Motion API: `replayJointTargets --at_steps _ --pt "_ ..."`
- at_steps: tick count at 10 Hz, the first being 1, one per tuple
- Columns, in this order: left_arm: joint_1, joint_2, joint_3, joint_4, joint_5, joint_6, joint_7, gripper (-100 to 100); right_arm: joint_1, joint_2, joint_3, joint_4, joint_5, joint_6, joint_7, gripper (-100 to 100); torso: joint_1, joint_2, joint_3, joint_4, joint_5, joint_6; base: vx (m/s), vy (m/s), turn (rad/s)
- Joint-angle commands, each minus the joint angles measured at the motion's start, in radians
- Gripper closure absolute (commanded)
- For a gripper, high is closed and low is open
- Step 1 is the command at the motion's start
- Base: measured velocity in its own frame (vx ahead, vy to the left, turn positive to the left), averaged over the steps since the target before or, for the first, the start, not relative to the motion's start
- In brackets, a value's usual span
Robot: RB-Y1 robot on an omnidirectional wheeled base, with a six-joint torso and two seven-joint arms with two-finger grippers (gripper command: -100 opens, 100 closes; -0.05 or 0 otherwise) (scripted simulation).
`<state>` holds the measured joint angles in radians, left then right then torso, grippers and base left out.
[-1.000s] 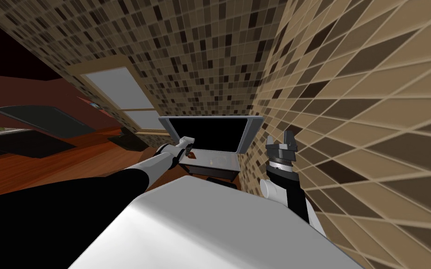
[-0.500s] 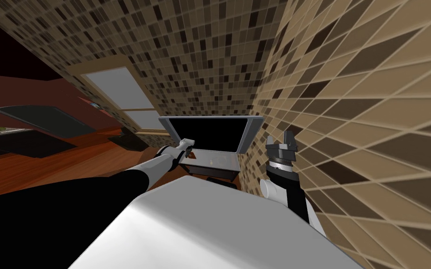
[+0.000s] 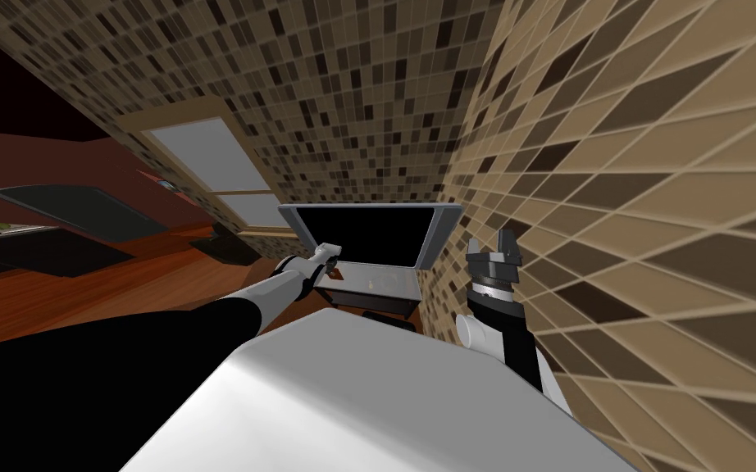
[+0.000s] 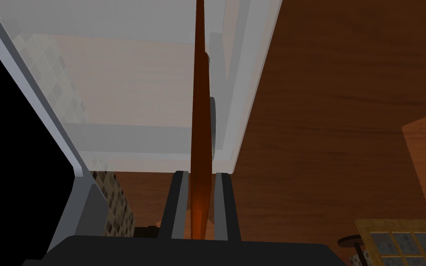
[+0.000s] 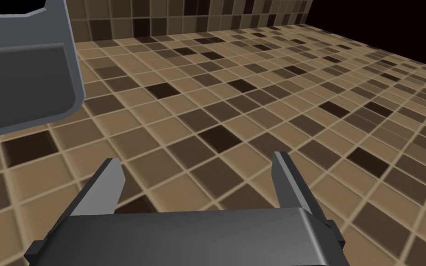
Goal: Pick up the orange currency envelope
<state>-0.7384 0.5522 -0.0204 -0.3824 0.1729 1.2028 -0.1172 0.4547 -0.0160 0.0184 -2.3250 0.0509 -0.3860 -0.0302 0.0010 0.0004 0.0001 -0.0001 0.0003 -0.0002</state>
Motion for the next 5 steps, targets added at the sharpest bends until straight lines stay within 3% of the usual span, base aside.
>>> replayJointTargets --at_steps 1,2,4,5 --pt "0.0 0.0 0.0 0.0 0.0 0.0 0.0 0 0.0 0.0 0.0 0.0 0.0 0.0 0.0 0 0.0 0.0 0.0 0.0 0.0 0.0 0.0 0.0 0.0" --pt "-0.03 0.012 -0.003 -0.001 0.004 0.031 -0.006 100 0.0 0.0 0.0 0.0 0.0 0.0 0.0 0 0.0 0.0 0.0 0.0 0.0 0.0 0.0 0.0 0.0" --pt "-0.029 0.014 -0.002 -0.003 0.005 0.032 -0.008 100 0.0 0.0 0.0 0.0 0.0 0.0 0.0 0 -0.001 0.0 0.0 0.001 -0.001 0.001 0.0 0.0 0.0" --pt "-0.032 0.014 -0.002 -0.004 0.005 0.035 -0.008 0 0.0 0.0 0.0 0.0 0.0 0.0 0.0 0 -0.001 0.0 0.0 0.0 0.0 0.0 0.0 0.0 0.0"
